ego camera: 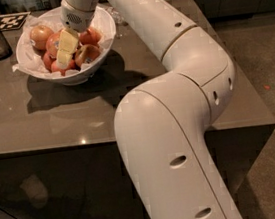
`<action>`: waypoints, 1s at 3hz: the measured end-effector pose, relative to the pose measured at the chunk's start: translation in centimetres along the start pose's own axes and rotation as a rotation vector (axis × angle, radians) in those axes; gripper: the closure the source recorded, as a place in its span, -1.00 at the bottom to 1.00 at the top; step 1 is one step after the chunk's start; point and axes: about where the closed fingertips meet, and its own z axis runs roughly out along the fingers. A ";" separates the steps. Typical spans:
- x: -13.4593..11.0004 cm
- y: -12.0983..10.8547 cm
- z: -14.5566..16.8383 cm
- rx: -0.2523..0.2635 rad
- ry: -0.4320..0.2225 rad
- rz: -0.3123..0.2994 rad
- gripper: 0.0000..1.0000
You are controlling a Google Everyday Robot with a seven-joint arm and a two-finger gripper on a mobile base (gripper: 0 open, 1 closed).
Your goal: Pick apple from white bowl
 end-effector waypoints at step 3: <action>-3.0 1.3 1.4 -0.029 0.000 -0.037 -1.00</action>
Offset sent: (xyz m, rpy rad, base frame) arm -0.0107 0.0386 0.0159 -0.0070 -0.0035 0.0619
